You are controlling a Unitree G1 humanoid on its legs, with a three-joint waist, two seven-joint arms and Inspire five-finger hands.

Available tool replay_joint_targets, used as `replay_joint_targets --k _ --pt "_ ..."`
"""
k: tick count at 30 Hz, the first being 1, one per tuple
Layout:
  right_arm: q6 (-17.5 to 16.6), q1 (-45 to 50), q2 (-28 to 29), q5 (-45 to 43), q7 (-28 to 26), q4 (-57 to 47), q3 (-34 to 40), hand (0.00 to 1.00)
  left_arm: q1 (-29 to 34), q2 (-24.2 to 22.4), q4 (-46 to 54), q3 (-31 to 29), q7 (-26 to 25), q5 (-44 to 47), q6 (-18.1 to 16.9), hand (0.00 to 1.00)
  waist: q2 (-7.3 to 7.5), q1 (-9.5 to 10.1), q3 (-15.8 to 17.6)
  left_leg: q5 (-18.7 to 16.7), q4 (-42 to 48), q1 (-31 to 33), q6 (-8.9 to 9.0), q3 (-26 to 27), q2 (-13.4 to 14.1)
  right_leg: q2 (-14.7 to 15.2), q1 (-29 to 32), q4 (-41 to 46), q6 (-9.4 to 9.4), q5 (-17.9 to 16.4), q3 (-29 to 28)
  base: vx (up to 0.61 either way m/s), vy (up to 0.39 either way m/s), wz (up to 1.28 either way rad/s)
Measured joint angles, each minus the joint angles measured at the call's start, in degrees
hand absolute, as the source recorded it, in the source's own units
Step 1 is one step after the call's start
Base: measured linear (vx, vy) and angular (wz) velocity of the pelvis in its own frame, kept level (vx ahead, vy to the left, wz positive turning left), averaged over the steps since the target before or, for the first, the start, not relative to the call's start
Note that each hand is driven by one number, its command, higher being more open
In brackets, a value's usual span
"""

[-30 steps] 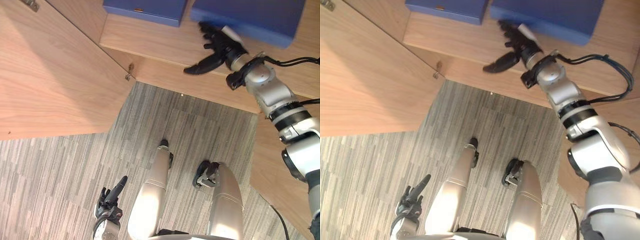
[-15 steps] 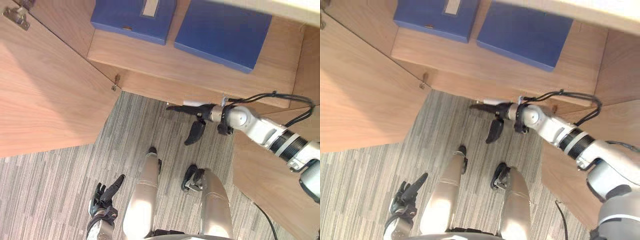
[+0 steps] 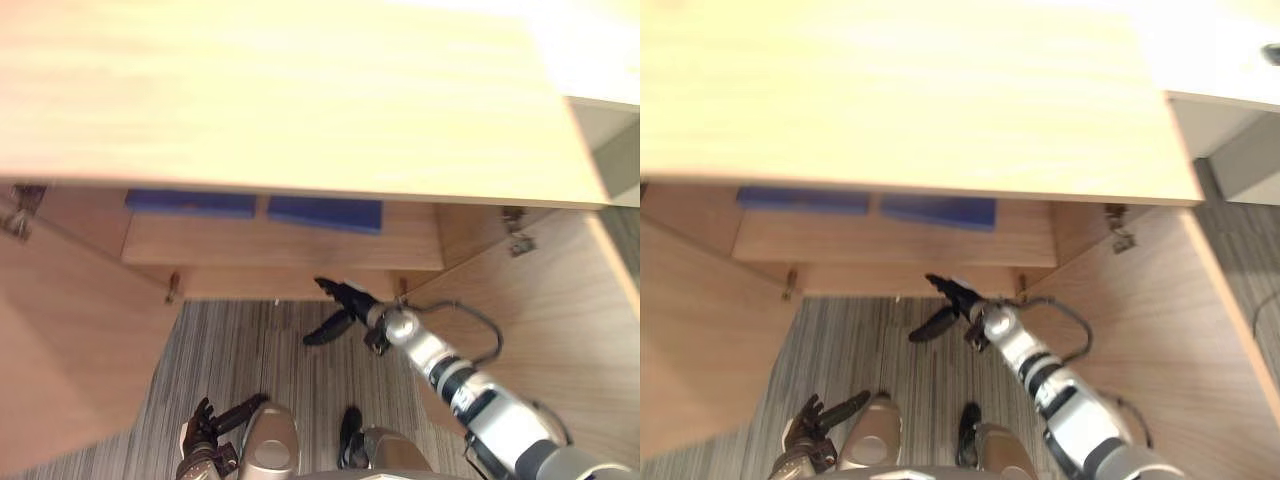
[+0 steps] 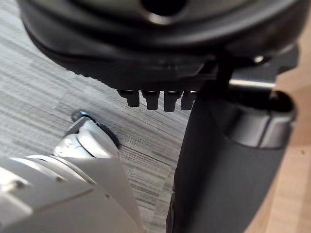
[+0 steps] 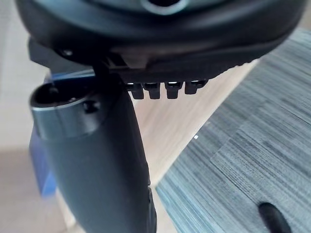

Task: Walk over to the cabinet, pick up the folder, carry it to the office cabinet, place the folder inside the office cabinet, then close the office cabinet door

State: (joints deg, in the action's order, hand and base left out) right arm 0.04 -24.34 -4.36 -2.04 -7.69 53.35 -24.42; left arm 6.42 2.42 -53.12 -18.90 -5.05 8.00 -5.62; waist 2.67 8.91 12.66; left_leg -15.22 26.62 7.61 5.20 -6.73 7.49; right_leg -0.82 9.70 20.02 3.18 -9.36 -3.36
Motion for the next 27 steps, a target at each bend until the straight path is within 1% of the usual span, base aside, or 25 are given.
replay_joint_targets --k 1,2,3,4,5,6,7,8,10,11,12,13,14,15,16,17,18,19,20,21,22,23,24,25,27 --pt "0.07 3.49 1.19 -0.21 1.35 1.95 4.09 1.00 -0.35 0.28 -0.68 -0.13 0.45 -2.44 0.00 1.00 -0.10 -0.59 -0.66 -0.88 6.55 2.15 -0.30 1.41 -1.82 0.80 -0.76 -1.07 0.54 1.29 -4.48 0.08 0.138 -1.40" --pt "0.07 4.05 1.21 -0.21 1.61 2.27 4.89 1.00 -0.40 0.40 -0.69 -0.11 0.46 -2.89 -0.03 1.00 0.25 -0.70 -0.73 -1.56 6.74 2.76 -0.23 1.34 -2.42 1.12 -0.81 -1.22 0.54 1.28 -5.45 0.03 0.122 -1.35" --pt "0.23 5.74 1.21 -0.26 2.65 3.94 8.50 1.00 -0.90 0.55 -0.55 0.12 0.17 -4.43 -0.28 1.00 0.52 -1.68 -0.92 -3.07 -3.11 2.12 -0.90 1.37 -4.44 2.32 -0.77 -1.43 0.78 1.40 -7.45 0.00 0.056 -0.74" --pt "0.27 6.81 0.97 -0.26 3.33 4.46 10.22 1.00 -1.21 0.34 -0.61 0.39 0.01 -5.00 -0.42 1.00 -0.39 -2.33 -1.34 1.62 -9.27 1.55 -1.30 1.61 -4.32 2.07 -0.76 -1.28 0.98 1.39 -7.46 0.00 0.116 -1.05" --pt "0.58 9.20 1.85 -0.33 4.97 5.77 14.03 1.00 -1.53 0.72 -1.15 1.24 -0.27 -6.38 -0.48 1.00 0.34 -2.43 -1.64 5.31 -10.01 -0.59 -1.97 4.04 -4.58 2.31 -0.62 0.77 2.08 1.09 -8.24 0.04 0.139 -0.78" --pt "0.63 11.96 2.52 -0.35 6.14 5.80 16.80 1.00 -1.66 1.18 -1.26 2.47 -0.82 -7.51 -0.47 1.00 0.34 -3.48 -1.90 5.52 -10.24 -2.60 -1.99 5.10 -4.59 2.56 0.27 4.19 2.96 1.42 -7.83 0.04 0.133 -0.72" --pt "0.63 13.35 2.61 -0.36 6.70 5.79 18.08 1.00 -2.02 1.20 -1.47 3.00 -0.98 -8.37 -0.46 1.00 0.13 -3.90 -1.95 5.52 -10.35 -3.55 -2.00 5.54 -4.58 2.68 0.31 5.00 3.35 1.34 -7.66 0.03 0.105 -0.45" --pt "0.62 15.95 3.39 -0.54 7.74 5.75 20.27 1.00 -2.99 1.17 -2.26 4.45 -1.27 -9.56 -0.49 1.00 0.29 -4.16 -2.66 5.49 -10.52 -4.57 -1.98 6.90 -4.96 3.03 -0.31 3.12 3.46 2.41 -7.36 -0.03 0.066 -0.51" --pt "0.32 17.98 4.27 -1.82 9.33 5.66 21.34 1.00 -4.85 0.41 -3.11 6.65 -1.56 -11.17 -0.58 1.00 0.69 -4.25 -2.93 5.20 -10.49 -5.42 -2.18 9.53 -4.86 4.38 -0.24 2.90 4.14 3.20 -2.87 -0.07 0.020 -0.66" --pt "-0.24 18.95 4.72 -2.74 9.90 5.56 22.57 1.00 -6.03 -0.61 -3.81 7.49 -1.57 -11.81 -0.53 1.00 -0.06 -4.73 -2.78 5.12 -10.53 -5.59 -2.69 11.32 -4.36 5.34 0.81 3.26 3.96 4.10 2.35 -0.14 -0.042 -0.76" --pt "-0.31 20.22 5.13 -2.77 10.60 5.50 23.59 1.00 -6.23 -2.04 -3.85 8.68 -1.50 -12.16 -0.44 1.00 -1.03 -5.33 -2.81 5.11 -11.46 -6.58 -3.83 13.86 -3.49 6.51 1.26 3.72 2.92 3.74 7.58 -0.15 -0.052 -0.73" --pt "-0.29 20.84 5.34 -2.75 10.89 5.50 23.76 1.00 -6.42 -2.30 -3.94 9.06 -1.45 -12.19 -0.47 1.00 -1.13 -5.58 -2.74 5.15 -11.61 -7.04 -3.90 14.74 -3.54 8.04 1.57 6.22 1.13 2.67 10.67 -0.16 -0.053 -0.80" --pt "-1.08 21.49 5.53 -2.77 11.14 4.69 24.43 1.00 -6.30 -2.76 -4.05 9.10 -1.57 -12.20 -0.45 1.00 -1.60 -6.02 -2.88 5.11 -11.57 -7.94 -3.93 16.73 -3.17 11.14 1.70 12.26 -0.90 0.97 14.49 -0.15 -0.070 -0.78" --pt "-1.09 21.96 6.02 -3.18 11.27 4.82 26.05 1.00 -5.88 -3.06 -4.58 9.19 -1.75 -12.20 -0.43 1.00 -2.48 -6.22 -3.74 4.95 -11.57 -8.61 -3.71 17.91 -1.95 13.66 1.20 16.98 -1.47 -0.29 16.34 -0.14 -0.087 -0.76" --pt "-1.10 22.44 6.17 -3.34 11.35 4.85 26.61 1.00 -5.49 -3.17 -4.55 9.28 -1.76 -12.18 -0.40 1.00 -2.80 -6.26 -4.38 4.90 -11.53 -8.65 -3.27 18.39 -1.35 14.80 0.90 18.20 -1.43 -0.38 16.88 -0.09 -0.146 -0.58" --pt "-1.24 23.27 6.46 -3.52 11.38 4.95 27.40 1.00 -5.08 -3.11 -4.53 9.73 -1.78 -12.18 -0.51 1.00 -2.72 -6.20 -5.18 4.82 -11.58 -8.66 -2.69 18.94 -0.57 16.69 -0.34 18.46 -1.32 -0.27 17.40 -0.05 -0.232 -0.47" --pt "-1.16 23.75 6.90 -3.88 11.47 5.77 28.28 1.00 -4.98 -2.16 -4.60 10.53 -1.82 -12.10 -0.49 1.00 -1.10 -6.26 -6.00 5.28 -12.41 -8.68 -1.11 19.50 -0.50 17.56 -2.77 14.12 2.43 -1.76 17.91 -0.04 -0.272 -0.43" --pt "-1.16 23.79 6.96 -3.96 11.47 6.26 28.87 1.00 -4.96 -1.62 -4.86 11.02 -1.77 -12.11 -0.41 1.00 -0.94 -6.28 -6.31 5.81 -13.71 -8.92 -0.33 19.62 -0.67 17.16 -3.46 11.79 3.05 -2.66 19.12 -0.01 -0.300 -0.55" --pt "-1.23 23.73 6.02 -4.80 11.58 7.71 30.38 1.00 -5.07 -1.73 -5.74 12.12 -1.44 -12.01 -0.41 1.00 -1.71 -6.19 -6.86 6.91 -16.57 -9.61 -0.02 18.39 -0.99 14.71 -4.84 5.64 2.81 -3.02 19.36 0.01 -0.251 -0.73" --pt "-1.03 22.97 4.44 -4.99 11.90 8.93 31.35 1.00 -5.02 -2.02 -6.66 13.54 -1.14 -11.96 -0.38 1.00 -3.33 -6.30 -7.14 8.96 -19.65 -10.38 -0.28 16.88 -0.50 12.04 -5.21 1.52 1.78 -1.73 18.73 0.00 -0.227 -0.84" --pt "-1.09 22.86 3.30 -5.35 12.07 9.72 32.34 1.00 -5.18 -1.99 -7.69 14.20 -0.68 -11.86 -0.19 1.00 -3.93 -6.77 -7.43 10.60 -21.98 -11.53 -0.25 16.80 0.59 9.86 -6.04 -1.31 0.95 -0.34 18.25 -0.02 -0.152 -0.59" --pt "-1.16 22.92 3.01 -5.50 12.17 9.99 32.43 1.00 -5.23 -1.98 -7.81 14.24 -0.61 -11.84 -0.15 1.00 -3.93 -6.82 -7.43 10.87 -22.39 -11.85 -0.22 16.89 0.89 9.31 -6.30 -1.83 0.76 -0.11 18.15 -0.04 -0.139 -0.38" --pt "-1.21 23.35 2.05 -6.84 12.31 10.99 32.53 1.00 -5.20 -1.79 -7.83 14.39 -0.58 -10.99 -0.12 1.00 -3.60 -6.92 -7.51 11.42 -23.48 -12.75 0.51 17.21 1.96 7.69 -6.94 -3.38 0.13 0.60 17.63 -0.05 -0.168 -0.28" --pt "-1.28 24.00 1.73 -7.60 12.56 11.62 33.70 1.00 -5.08 -1.32 -7.84 14.99 -0.60 -9.78 -0.11 1.00 -3.14 -7.16 -7.87 11.57 -23.69 -12.73 0.65 17.37 2.64 6.81 -6.94 -4.04 -0.23 0.92 17.50 -0.04 -0.139 -0.26" --pt "-1.33 25.44 1.40 -9.50 12.98 11.84 35.76 1.00 -5.06 -1.04 -7.98 15.34 -0.55 -7.84 -0.04 1.00 -2.56 -8.14 -7.95 12.01 -24.23 -12.76 0.84 17.42 2.93 6.27 -6.85 -4.77 -0.36 1.32 17.33 0.00 -0.073 -0.09"
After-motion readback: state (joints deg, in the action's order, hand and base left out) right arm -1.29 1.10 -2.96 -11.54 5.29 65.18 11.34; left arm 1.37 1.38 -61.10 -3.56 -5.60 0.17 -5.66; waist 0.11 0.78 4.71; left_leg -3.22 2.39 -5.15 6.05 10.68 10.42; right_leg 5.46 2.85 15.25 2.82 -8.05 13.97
